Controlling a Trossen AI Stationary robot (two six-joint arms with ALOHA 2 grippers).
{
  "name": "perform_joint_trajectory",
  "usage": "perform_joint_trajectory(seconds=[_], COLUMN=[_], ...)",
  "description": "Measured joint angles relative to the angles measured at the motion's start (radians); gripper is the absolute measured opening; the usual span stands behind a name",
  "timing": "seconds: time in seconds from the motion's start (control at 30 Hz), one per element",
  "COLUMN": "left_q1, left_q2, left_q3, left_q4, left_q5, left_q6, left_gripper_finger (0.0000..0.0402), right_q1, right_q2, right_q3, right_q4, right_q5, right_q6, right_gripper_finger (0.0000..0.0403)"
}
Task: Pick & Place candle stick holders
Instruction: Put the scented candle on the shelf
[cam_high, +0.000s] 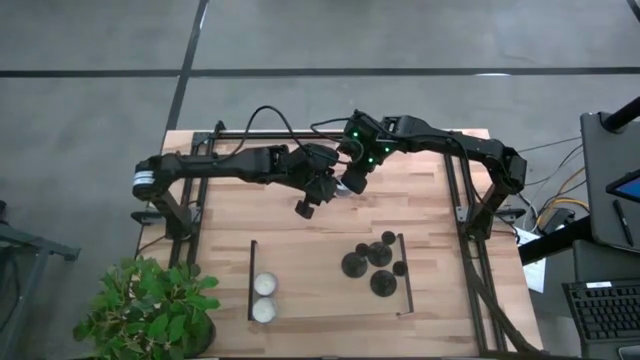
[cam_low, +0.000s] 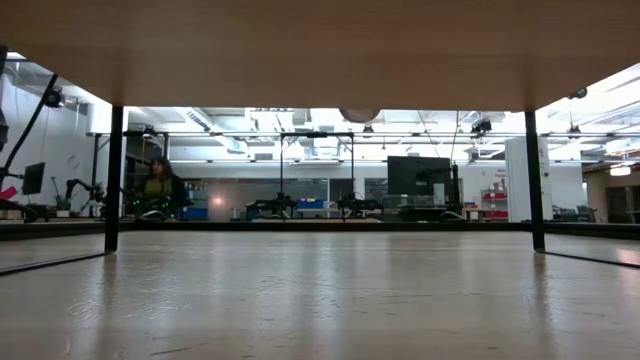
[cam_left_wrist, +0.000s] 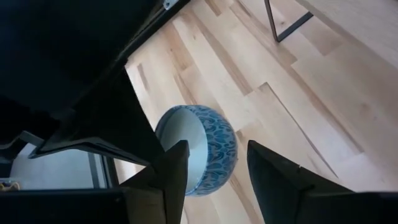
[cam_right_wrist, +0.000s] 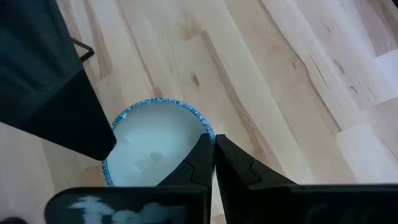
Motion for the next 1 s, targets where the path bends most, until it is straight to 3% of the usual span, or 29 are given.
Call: perform_joint_trajectory(seconds=[0.3,0.57,0.7,0.9,1.0], left_q1=[-0.001,-0.001,-0.001,-0.002,-0.003], left_q2=[0.0,-0.001,-0.001,-0.002,-0.002], left_q3=[-0.062,-0.084,-0.084,-0.084,-0.084], left_q4=[0.022,0.075,0.076,0.075,0.072], left_q5=[-0.003,-0.081,-0.085,-0.084,-0.084], left_q6=[0.013,0.014,0.027,0.036,0.039], left_gripper_finger=[0.0161,0.0149,0.0111,0.0016,0.0004], right_q1=[0.0,0.0,0.0,-0.001,-0.001], right_q2=[0.001,0.002,0.002,0.002,0.002], right_q3=[0.0,0.0,0.0,0.0,0.0], right_q4=[0.013,0.022,0.023,0.025,0.024], right_q5=[-0.023,-0.027,-0.026,-0.025,-0.025], right_q6=[0.0,0.003,0.003,0.0,-0.002], right_gripper_finger=[0.0008,0.0008,0.0008,0.0008,0.0008])
